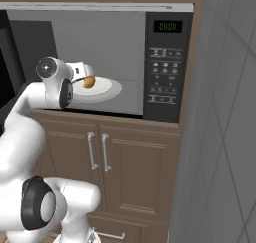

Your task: Pick the hotdog bun from the counter and place it in the microwave.

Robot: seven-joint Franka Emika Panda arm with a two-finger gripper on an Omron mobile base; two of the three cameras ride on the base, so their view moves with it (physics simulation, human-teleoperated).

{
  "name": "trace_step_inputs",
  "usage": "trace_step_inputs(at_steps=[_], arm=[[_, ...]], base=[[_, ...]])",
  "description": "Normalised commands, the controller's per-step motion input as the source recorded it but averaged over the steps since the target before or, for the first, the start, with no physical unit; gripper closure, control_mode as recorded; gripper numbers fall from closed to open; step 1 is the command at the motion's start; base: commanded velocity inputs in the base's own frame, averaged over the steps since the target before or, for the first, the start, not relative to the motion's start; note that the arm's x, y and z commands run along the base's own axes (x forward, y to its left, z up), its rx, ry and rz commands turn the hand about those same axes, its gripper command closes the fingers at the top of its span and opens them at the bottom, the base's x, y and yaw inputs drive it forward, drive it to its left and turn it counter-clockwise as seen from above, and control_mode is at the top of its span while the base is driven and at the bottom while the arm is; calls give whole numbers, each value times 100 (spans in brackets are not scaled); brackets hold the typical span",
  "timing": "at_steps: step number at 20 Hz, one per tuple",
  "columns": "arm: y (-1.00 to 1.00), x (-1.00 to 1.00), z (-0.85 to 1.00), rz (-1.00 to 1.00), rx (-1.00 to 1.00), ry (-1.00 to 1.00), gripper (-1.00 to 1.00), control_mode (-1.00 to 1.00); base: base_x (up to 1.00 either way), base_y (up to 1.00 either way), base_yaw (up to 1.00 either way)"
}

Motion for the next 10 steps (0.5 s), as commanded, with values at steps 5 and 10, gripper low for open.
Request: trace_step_inputs(at_steps=[5, 10], arm=[[-21, -100, 59, -22, 19, 11, -100, -100], [-40, -100, 66, -9, 20, 19, -100, -100]], base=[[0, 0, 0], [0, 0, 0]])
